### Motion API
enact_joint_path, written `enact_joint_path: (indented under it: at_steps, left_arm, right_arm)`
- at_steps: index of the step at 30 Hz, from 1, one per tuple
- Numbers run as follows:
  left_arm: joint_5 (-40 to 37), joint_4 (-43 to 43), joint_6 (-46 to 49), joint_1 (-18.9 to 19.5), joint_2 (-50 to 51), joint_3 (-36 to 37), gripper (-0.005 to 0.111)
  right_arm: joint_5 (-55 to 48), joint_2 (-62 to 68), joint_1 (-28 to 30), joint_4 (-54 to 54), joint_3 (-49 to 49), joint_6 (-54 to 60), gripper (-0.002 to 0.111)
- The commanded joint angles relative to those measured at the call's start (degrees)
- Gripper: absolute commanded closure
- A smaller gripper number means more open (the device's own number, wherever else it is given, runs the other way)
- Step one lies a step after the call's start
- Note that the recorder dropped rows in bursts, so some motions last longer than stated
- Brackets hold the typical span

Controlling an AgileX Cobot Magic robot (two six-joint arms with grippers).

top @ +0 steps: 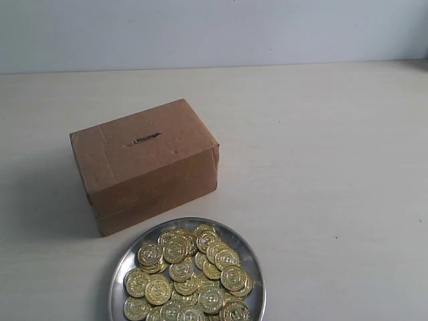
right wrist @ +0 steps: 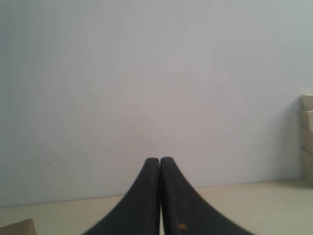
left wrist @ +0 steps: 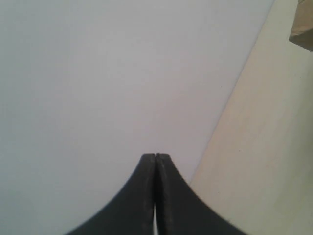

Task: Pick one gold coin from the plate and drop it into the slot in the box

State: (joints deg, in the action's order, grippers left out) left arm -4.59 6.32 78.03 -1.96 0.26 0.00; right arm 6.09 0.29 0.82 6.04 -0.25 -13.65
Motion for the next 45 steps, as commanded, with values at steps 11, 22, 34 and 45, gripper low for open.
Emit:
enact_joint_path:
  at_steps: [11,22,34,45]
  left_arm:
    - [-1.1,0.0,-0.4,2.3,-0.3,0.0,0.107]
    - [-1.1,0.0,-0.4,4.0,-0.3,0.0,0.107]
    - [-1.1,0.0,-0.4,4.0,-0.3,0.0,0.107]
    - [-8.7,3.4,-8.2,4.0,-0.3,0.0,0.107]
  right_arm:
    - [-0.1,-0.3,2.0,0.4,0.2,0.2,0.108]
    - [-0.1,-0.3,2.0,0.4,0.2,0.2,0.108]
    - [-0.6,-0.3,2.0,0.4,0.2,0.2,0.108]
    - [-11.8,-0.3,2.0,0.0,0.2,0.2,0.108]
